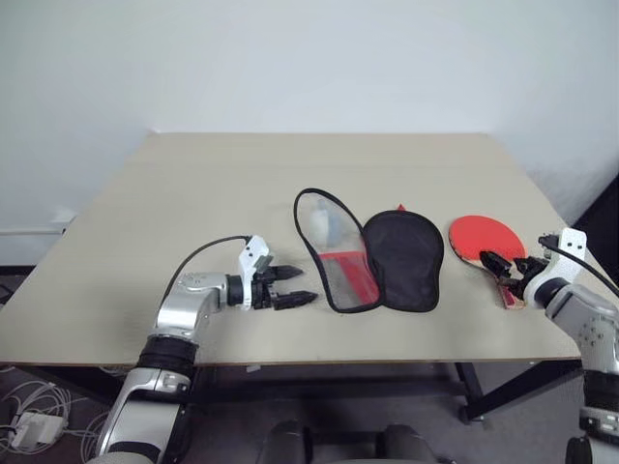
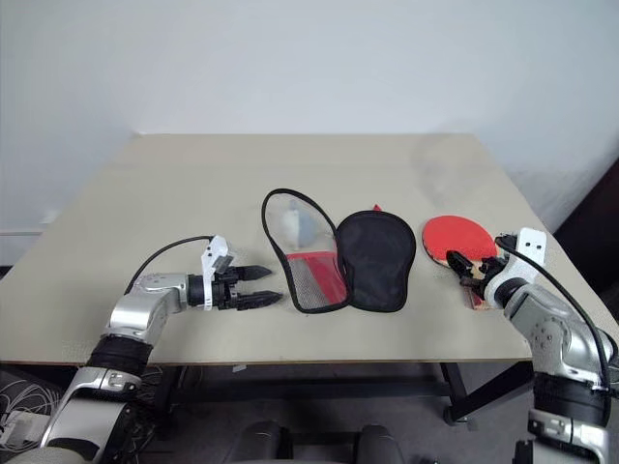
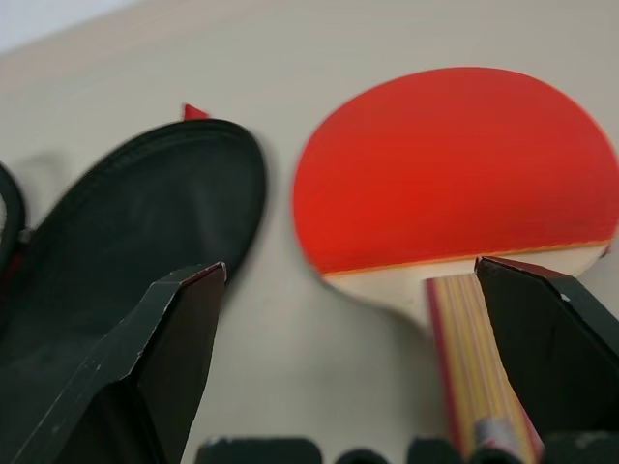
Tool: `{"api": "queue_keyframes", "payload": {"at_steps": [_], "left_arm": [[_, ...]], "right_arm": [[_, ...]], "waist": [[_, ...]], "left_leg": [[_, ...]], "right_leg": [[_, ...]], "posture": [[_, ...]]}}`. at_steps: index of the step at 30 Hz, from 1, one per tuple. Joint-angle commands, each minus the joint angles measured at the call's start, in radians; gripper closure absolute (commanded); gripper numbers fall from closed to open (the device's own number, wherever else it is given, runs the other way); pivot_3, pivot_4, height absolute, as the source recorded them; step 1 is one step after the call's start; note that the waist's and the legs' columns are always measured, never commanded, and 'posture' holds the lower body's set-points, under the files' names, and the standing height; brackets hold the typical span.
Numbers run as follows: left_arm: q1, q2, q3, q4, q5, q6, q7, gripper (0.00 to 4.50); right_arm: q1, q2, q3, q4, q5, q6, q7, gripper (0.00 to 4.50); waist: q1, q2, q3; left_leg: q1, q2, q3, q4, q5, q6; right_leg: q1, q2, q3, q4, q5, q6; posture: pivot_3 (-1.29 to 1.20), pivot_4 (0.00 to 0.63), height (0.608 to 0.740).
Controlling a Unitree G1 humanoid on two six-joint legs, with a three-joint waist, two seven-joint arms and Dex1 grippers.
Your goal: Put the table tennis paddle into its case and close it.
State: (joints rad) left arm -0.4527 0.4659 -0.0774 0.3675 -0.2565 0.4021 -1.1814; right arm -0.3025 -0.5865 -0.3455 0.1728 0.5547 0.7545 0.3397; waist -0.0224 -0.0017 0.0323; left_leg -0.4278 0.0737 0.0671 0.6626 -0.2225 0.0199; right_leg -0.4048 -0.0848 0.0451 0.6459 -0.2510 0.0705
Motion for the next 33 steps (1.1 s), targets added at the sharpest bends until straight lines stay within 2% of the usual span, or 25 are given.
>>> {"api": "queue_keyframes", "payload": {"at_steps": [1,7,14,19,22,29,30,33], "left_arm": [[0.019,0.003,-0.014,-0.077,-0.021,0.014,-0.007,0.00],[0.031,-0.001,-0.010,-0.090,-0.031,0.024,0.003,0.00],[0.035,-0.009,-0.019,-0.095,-0.036,0.028,0.017,0.00],[0.043,-0.008,-0.024,-0.102,-0.037,0.031,0.019,0.00],[0.043,-0.008,-0.024,-0.104,-0.039,0.034,0.024,0.00],[0.030,-0.013,-0.028,-0.091,-0.037,0.032,0.032,0.00],[0.027,-0.014,-0.028,-0.088,-0.038,0.031,0.033,0.00],[0.021,-0.015,-0.031,-0.079,-0.036,0.031,0.031,0.00]], "right_arm": [[-0.053,-0.063,0.011,0.124,-0.051,-0.042,0.077,0.03],[-0.064,-0.111,0.075,0.254,-0.121,-0.043,0.171,0.03],[-0.102,-0.083,0.107,0.295,-0.164,-0.062,0.210,0.03],[-0.160,-0.054,0.142,0.352,-0.215,-0.099,0.210,0.03],[-0.180,-0.039,0.158,0.369,-0.239,-0.126,0.212,0.65],[-0.186,-0.005,0.171,0.364,-0.277,-0.143,0.195,3.10],[-0.185,-0.001,0.168,0.362,-0.279,-0.145,0.190,3.34],[-0.166,0.008,0.140,0.320,-0.272,-0.145,0.167,3.36]], "waist": [[0.001,0.000,0.000],[-0.002,0.000,0.000],[-0.005,0.000,0.000],[-0.026,0.000,0.000],[-0.031,-0.001,0.000],[-0.037,-0.005,-0.003],[-0.036,-0.006,-0.003],[-0.036,-0.006,-0.003]], "left_leg": [[0.000,0.000,0.000,0.000,0.000,0.000],[0.000,0.000,0.000,0.000,0.000,0.000],[0.001,0.000,-0.001,0.000,0.000,0.000],[0.001,0.000,-0.001,0.001,0.000,0.000],[0.001,0.000,-0.002,0.000,0.000,0.000],[0.004,0.000,-0.002,0.000,0.000,0.000],[0.006,0.000,-0.002,0.000,0.000,0.000],[0.014,0.000,-0.001,-0.002,0.000,0.000]], "right_leg": [[0.000,0.000,0.000,0.000,0.000,0.000],[0.000,0.000,0.000,0.000,0.000,0.000],[0.000,0.000,0.000,0.000,0.000,0.000],[0.001,0.000,0.000,0.000,0.000,0.000],[0.001,0.001,0.000,0.000,0.000,0.000],[0.004,0.001,0.000,0.000,0.000,0.000],[0.007,0.001,0.000,0.000,0.000,0.000],[0.014,0.000,0.000,-0.003,0.000,0.000]], "posture": [[0.00,0.000,0.728],[0.00,0.000,0.728],[0.00,0.000,0.728],[0.00,0.000,0.728],[0.00,0.000,0.728],[0.00,0.000,0.728],[0.00,0.000,0.728],[0.00,0.000,0.728]]}}
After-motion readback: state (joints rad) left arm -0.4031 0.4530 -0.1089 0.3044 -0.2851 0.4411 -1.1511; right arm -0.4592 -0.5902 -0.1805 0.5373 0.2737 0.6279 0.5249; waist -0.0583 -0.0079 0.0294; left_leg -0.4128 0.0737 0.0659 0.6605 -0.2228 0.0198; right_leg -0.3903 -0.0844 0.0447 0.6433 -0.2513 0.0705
